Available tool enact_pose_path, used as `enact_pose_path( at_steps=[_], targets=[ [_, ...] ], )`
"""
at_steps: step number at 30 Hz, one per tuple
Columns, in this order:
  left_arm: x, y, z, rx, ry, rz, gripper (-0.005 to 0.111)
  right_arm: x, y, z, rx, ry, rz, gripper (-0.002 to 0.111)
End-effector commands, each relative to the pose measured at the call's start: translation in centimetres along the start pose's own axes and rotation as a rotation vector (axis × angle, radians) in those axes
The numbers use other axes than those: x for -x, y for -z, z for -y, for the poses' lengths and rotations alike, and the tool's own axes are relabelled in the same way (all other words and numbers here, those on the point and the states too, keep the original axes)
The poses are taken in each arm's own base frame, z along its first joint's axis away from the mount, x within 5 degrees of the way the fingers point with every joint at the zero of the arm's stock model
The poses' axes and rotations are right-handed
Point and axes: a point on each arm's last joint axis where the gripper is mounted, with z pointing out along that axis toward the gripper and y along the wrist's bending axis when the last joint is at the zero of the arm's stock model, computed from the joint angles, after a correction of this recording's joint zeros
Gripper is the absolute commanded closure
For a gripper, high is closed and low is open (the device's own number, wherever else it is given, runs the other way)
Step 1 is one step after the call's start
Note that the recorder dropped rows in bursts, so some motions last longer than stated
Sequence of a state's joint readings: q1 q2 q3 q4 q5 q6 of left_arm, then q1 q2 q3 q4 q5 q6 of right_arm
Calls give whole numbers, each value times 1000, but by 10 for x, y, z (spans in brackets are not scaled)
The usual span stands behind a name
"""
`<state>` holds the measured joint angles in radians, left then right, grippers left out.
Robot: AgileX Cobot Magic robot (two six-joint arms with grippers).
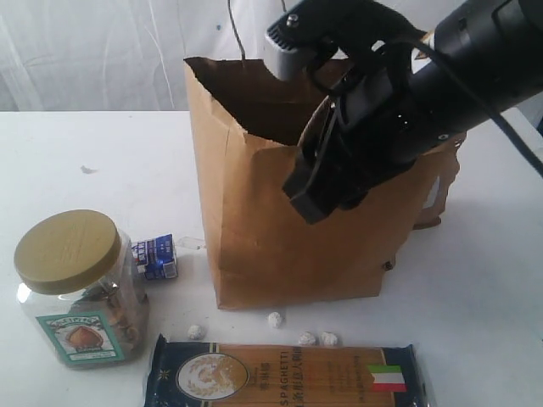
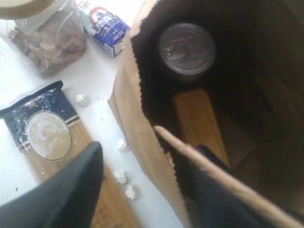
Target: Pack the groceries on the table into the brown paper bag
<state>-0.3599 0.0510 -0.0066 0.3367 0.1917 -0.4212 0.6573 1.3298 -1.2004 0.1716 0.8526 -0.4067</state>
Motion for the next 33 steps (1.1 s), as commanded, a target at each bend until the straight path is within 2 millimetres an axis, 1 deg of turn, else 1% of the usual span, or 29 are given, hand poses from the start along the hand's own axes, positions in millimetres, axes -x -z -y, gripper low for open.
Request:
enact_pose_path(
  at_steps=[1, 4, 17, 18, 19, 20, 21, 23, 25, 27, 29, 33],
  targets=[
    [-2, 0, 0, 2, -2, -5, 107, -3, -15, 2, 13, 41, -55, 57],
    [-2, 0, 0, 2, -2, -5, 107, -2, -17, 2, 10, 41, -50, 60],
    [-2, 0, 0, 2, -2, -5, 107, -1, -17, 1, 30, 19, -35, 60],
    [0, 0, -1, 7, -39, 15, 107, 0, -17, 0, 35, 13, -32, 60],
    [3, 0, 0, 3, -48, 55, 107, 0, -17, 0, 39, 10, -30, 60],
    [10, 0, 2, -24, -16, 128, 107, 0, -17, 0, 39, 9, -30, 60],
    [18, 2, 5, -65, 53, 219, 107, 0, -17, -1, 43, 5, -28, 60],
    [34, 7, 10, -137, 129, 394, 107, 0, -17, -1, 46, 3, -29, 60],
    [47, 15, 14, -194, 119, 560, 107, 0, -17, -1, 46, 3, -29, 60],
    [55, 21, 16, -232, 116, 671, 107, 0, -17, -1, 45, 3, -28, 60],
    [59, 24, 17, -251, 123, 716, 107, 0, -17, -1, 45, 3, -28, 60],
    [59, 24, 17, -264, 158, 710, 107, 0, -17, -1, 47, 3, -31, 60]
  ],
)
